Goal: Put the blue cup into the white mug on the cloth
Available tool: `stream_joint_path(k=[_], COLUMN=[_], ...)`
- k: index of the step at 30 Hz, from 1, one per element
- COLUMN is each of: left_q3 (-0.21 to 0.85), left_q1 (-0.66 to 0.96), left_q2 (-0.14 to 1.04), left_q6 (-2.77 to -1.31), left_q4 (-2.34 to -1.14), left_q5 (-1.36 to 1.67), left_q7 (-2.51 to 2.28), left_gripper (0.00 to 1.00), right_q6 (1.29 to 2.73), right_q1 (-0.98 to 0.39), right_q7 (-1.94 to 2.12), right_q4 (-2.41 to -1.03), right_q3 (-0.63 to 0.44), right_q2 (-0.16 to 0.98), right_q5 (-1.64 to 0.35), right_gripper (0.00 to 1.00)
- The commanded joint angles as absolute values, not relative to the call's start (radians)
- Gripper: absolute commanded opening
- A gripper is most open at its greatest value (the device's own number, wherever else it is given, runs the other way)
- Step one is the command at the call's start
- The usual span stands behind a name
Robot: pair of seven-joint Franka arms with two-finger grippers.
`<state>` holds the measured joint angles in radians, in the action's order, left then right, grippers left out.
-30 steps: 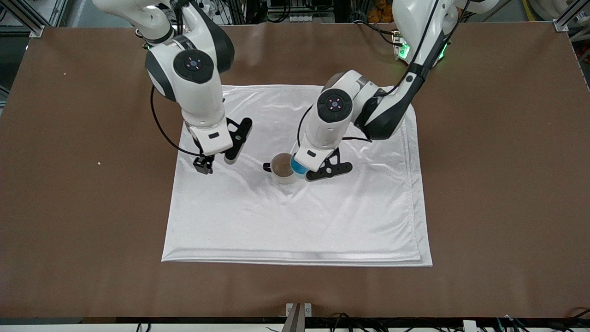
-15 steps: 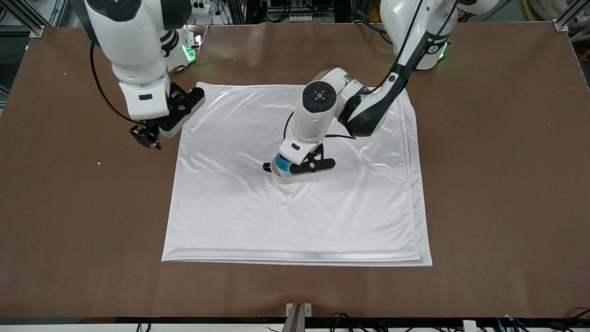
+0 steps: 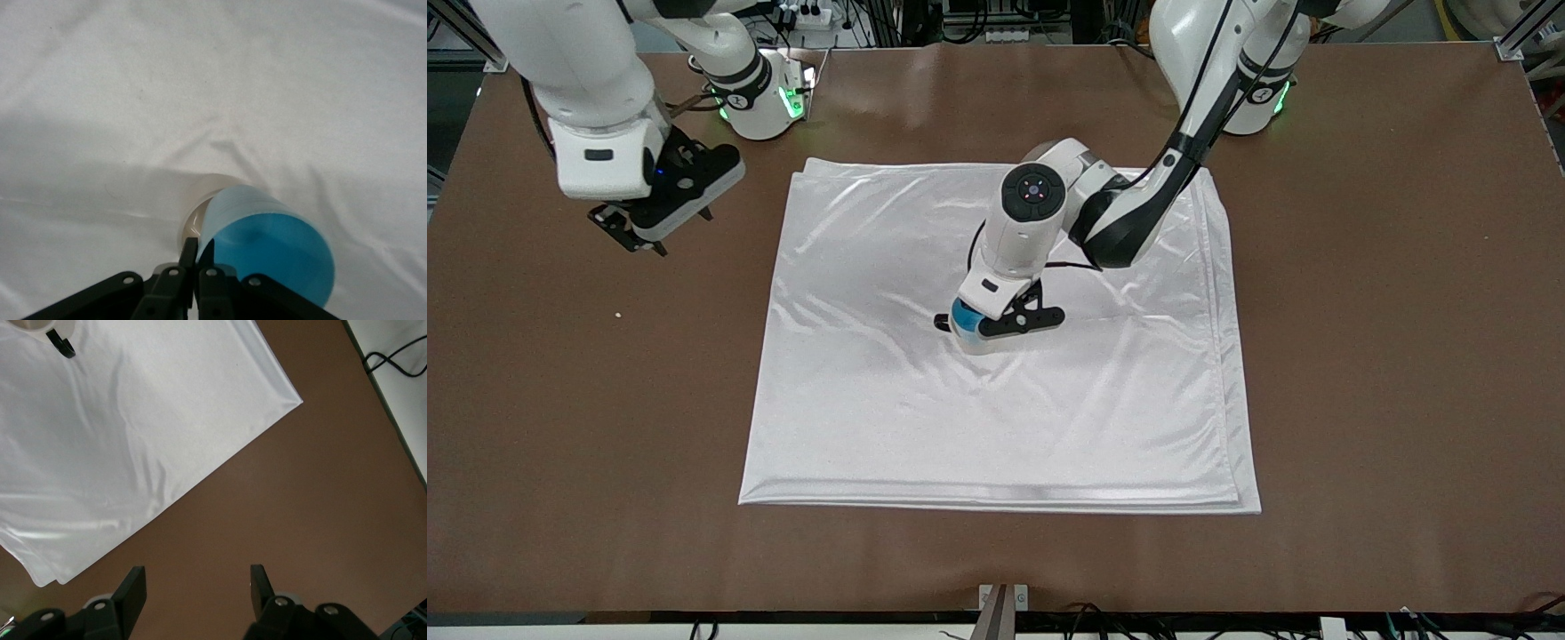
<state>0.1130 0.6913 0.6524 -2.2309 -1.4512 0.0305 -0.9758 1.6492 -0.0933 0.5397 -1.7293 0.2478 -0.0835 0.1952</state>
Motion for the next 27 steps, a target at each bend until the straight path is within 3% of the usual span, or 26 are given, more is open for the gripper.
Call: stream_joint_path(k=[1,13,20,21,23,26,27], left_q3=[0.1,0.094,0.094,0.094,0.094,0.094,0.094], left_q1=[0.715,0.733,0.73,0.73,0.729,0.727,0.729], left_q2=[0.68,0.736,0.749,0.747,0.746,0.742,0.742], left_q6=[-2.241,-2.249,-2.263,-2.263,-2.263,-2.263,-2.263], left_q4=[-1.434,-1.434,-1.434,-1.434,-1.434,-1.434,-1.434], left_q5=[0.043,0.038,0.04,0.04,0.041,0.04,0.04], left_q7=[-1.0,-0.999,-0.993,-0.992,-0.994,-0.988,-0.988], left_gripper=[0.0,0.0,0.0,0.04,0.21,0.91,1.0], right_q6=[1.628,1.64,1.628,1.626,1.626,1.626,1.626], right_q1=[-0.029,0.104,0.115,0.121,0.132,0.158,0.164], right_q7=[0.523,0.518,0.45,0.44,0.437,0.434,0.433], right_q4=[-1.769,-1.792,-1.79,-1.789,-1.786,-1.781,-1.778], right_q3=[0.244,0.235,0.233,0.233,0.233,0.235,0.235], right_q2=[-0.137,-0.123,-0.115,-0.114,-0.109,-0.1,-0.095], right_q5=[0.149,0.104,0.107,0.109,0.11,0.107,0.106], right_gripper=[0.72,0.72,0.72,0.72,0.72,0.75,0.76])
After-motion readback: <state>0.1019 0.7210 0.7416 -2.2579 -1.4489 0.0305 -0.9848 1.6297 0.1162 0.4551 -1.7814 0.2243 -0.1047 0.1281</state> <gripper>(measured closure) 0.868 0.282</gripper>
